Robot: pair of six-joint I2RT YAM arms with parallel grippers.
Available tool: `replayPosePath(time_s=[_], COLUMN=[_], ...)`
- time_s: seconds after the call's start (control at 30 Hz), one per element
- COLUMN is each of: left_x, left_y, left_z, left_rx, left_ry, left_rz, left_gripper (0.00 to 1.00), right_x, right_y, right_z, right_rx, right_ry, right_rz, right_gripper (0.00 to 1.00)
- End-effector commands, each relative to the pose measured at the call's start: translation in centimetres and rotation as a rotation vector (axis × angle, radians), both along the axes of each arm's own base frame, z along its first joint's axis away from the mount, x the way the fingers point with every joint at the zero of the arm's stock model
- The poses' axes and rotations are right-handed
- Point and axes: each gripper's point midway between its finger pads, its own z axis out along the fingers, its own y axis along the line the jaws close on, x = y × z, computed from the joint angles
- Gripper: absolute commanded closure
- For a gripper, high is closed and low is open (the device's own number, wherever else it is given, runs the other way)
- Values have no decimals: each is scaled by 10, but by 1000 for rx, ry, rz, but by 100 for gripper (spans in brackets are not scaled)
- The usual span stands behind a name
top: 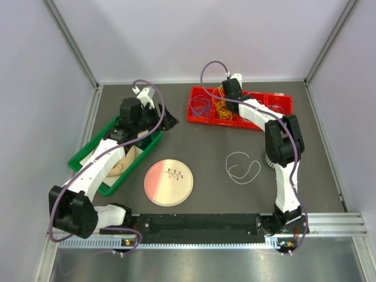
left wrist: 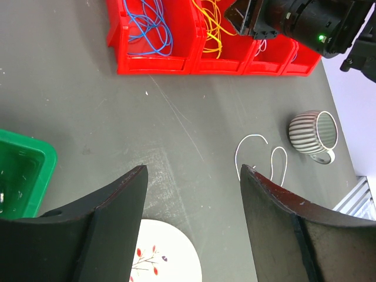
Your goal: Untangle the cables
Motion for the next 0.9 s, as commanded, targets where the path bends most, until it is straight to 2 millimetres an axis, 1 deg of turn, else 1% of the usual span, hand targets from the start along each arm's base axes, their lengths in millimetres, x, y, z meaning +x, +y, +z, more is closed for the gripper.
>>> replayPosePath(time_s=[0.0, 0.13, 0.17, 0.3, 0.33, 0.37, 0.43, 0.47, 0.5, 0.57, 0.63, 0.67, 0.7, 0.73, 0.77, 0.8, 0.83, 0.87], left_x=[5, 4, 4, 4, 4, 4, 3, 3, 3, 3, 2, 2, 2, 3, 3, 3, 3, 2], left_y=[-1, -2, -2, -1, -1, 0, 0, 1, 1, 1, 1, 1, 1, 1, 1, 2, 2, 2], left_z=[20, 19, 18, 19, 19, 19, 20, 19, 20, 19, 17, 17, 16, 17, 18, 18, 19, 19], left_rx=[-14, -17, -18, -17, -15, -13, -11, -8, -10, -8, -6, -6, -6, -6, -7, -6, -4, -2], left_ry=[-60, -58, -56, -60, -59, -62, -66, -65, -66, -63, -61, -61, -59, -61, -62, -60, -65, -65], left_rz=[-11, -12, -12, -10, -7, -7, -4, -4, -5, -2, -3, -3, -2, -3, -2, -1, 0, 0], left_gripper=[30, 30, 30, 30, 30, 31, 30, 30, 31, 30, 30, 31, 30, 30, 30, 30, 30, 30], right_x=[12, 11, 10, 11, 10, 10, 11, 11, 12, 12, 11, 12, 11, 12, 14, 15, 15, 18], right_y=[4, 7, 9, 18, 21, 23, 28, 30, 32, 40, 52, 57, 61, 64, 70, 72, 74, 75], right_z=[56, 77, 85, 101, 101, 105, 106, 104, 103, 102, 94, 98, 96, 86, 92, 87, 79, 81], right_rx=[65, 109, 127, 155, 155, 158, 162, 161, 161, 171, 173, 166, 158, 145, 142, 135, 128, 137], right_ry=[-115, -150, -165, -196, -196, -203, -206, -203, -202, -195, -175, -181, -172, -155, -165, -157, -136, -139], right_rz=[-12, -5, -7, 9, 14, 17, 26, 31, 36, 58, 90, 102, 112, 118, 130, 131, 132, 130], right_gripper=[71, 71, 71, 70, 67, 57, 48, 41, 39, 37, 36, 36, 36, 36, 36, 35, 35, 33])
